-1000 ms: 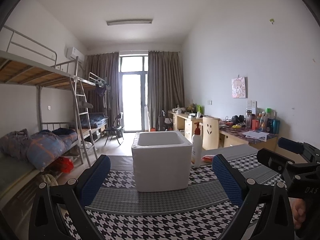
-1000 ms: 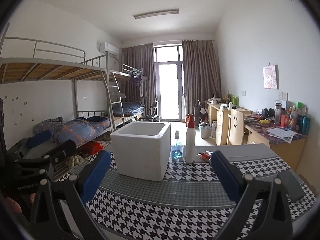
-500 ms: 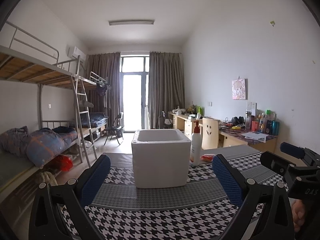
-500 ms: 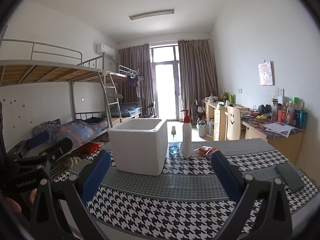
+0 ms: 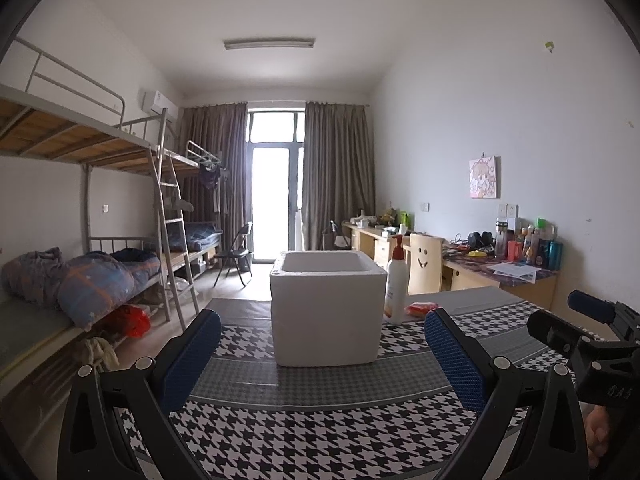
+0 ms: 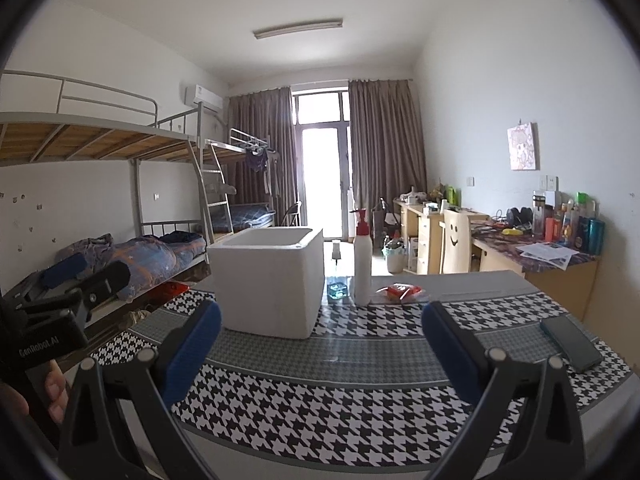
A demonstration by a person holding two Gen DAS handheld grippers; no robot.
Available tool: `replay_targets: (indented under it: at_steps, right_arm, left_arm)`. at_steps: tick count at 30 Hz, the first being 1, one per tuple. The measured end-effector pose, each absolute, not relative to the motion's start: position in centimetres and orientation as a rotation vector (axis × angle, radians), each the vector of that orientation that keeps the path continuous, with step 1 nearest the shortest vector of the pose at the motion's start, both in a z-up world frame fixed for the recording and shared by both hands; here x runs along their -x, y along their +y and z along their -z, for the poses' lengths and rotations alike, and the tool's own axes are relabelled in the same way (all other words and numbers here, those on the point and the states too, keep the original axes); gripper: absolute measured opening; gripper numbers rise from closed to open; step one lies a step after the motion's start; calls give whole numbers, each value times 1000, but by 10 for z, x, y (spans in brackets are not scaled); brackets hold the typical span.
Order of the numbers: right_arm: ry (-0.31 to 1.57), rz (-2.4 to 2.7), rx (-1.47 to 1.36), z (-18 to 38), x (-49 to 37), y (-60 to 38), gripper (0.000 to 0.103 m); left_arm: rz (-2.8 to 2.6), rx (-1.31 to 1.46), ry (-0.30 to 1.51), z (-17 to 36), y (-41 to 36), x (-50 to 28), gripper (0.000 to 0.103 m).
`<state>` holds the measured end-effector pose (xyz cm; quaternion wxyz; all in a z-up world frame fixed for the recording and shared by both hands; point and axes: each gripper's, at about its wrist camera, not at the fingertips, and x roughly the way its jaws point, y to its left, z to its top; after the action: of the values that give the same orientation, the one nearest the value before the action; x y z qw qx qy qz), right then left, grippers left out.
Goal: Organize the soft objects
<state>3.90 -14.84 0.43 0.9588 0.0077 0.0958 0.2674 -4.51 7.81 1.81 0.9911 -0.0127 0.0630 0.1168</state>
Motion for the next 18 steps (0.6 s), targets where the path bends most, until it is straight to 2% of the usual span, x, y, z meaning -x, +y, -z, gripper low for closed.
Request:
replay_targets:
  at_steps: [18]
  right_arm:
    - [207,-546,-13,1,-38,-148,101]
  left_arm:
    - [-250,28,147,-11,76,44,102]
